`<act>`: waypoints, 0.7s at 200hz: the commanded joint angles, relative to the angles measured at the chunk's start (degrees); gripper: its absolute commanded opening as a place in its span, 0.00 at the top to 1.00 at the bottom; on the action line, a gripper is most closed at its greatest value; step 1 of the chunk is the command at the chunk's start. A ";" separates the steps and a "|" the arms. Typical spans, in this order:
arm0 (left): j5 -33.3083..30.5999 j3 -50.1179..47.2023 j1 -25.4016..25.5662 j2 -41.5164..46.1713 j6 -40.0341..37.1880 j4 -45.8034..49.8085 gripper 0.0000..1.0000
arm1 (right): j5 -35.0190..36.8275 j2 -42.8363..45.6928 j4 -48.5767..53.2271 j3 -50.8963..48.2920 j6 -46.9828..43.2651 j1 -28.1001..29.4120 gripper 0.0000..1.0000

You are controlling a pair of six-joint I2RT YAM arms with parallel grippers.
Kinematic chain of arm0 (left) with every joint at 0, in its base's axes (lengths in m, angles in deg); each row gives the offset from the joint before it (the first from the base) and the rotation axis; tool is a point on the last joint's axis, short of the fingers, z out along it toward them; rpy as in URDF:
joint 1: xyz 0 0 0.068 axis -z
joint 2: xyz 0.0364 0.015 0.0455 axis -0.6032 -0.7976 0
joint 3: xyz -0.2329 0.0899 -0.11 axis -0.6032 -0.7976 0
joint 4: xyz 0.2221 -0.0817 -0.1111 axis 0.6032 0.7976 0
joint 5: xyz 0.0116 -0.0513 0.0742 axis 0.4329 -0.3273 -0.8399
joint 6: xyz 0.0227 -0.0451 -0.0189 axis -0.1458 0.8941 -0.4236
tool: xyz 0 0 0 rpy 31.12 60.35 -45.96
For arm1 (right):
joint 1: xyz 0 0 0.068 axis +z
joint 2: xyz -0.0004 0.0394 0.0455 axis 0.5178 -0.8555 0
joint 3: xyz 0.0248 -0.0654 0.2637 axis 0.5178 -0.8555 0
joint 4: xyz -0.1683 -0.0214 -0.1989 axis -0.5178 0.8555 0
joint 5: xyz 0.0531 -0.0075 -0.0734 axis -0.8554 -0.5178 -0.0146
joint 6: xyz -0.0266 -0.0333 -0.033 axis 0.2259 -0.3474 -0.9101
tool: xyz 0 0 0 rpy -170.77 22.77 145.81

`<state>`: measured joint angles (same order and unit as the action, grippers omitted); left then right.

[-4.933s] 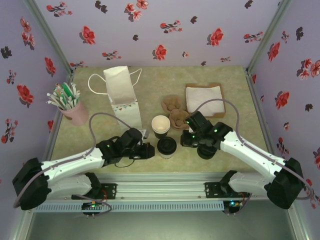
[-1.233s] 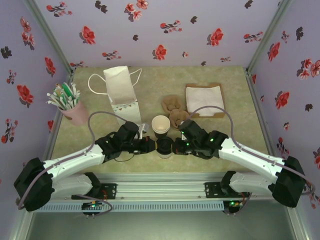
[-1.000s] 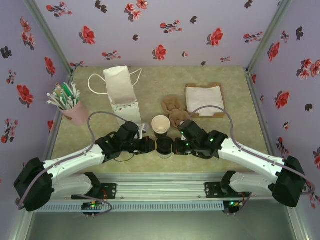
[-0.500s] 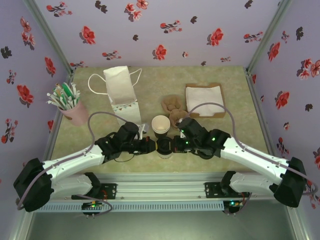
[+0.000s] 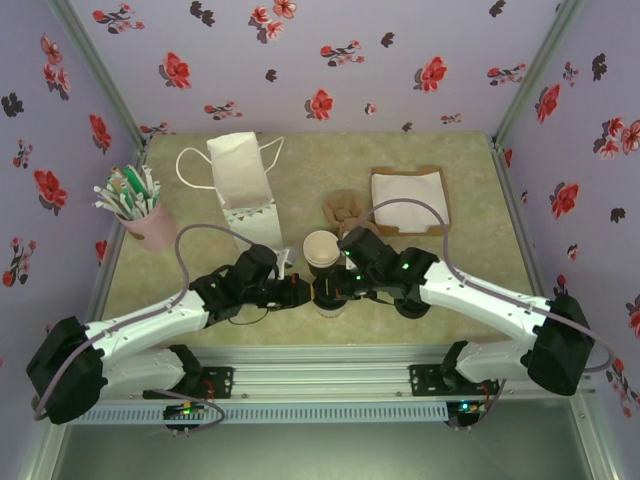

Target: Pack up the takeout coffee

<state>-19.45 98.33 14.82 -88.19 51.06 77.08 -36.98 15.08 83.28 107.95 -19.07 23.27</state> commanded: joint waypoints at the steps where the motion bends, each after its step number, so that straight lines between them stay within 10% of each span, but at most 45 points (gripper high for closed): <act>1: -0.99 -0.77 0.40 0.73 -0.06 -0.16 0.96 | -0.31 -0.92 0.09 -0.83 -0.84 0.55 0.94; 140: -2.96 0.60 0.37 4.49 -0.52 2.82 0.88 | 3.28 3.09 3.23 0.91 -0.85 0.58 0.84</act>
<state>-20.48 98.29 14.82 -86.39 51.02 78.10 -36.61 16.06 82.18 106.29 -19.03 23.36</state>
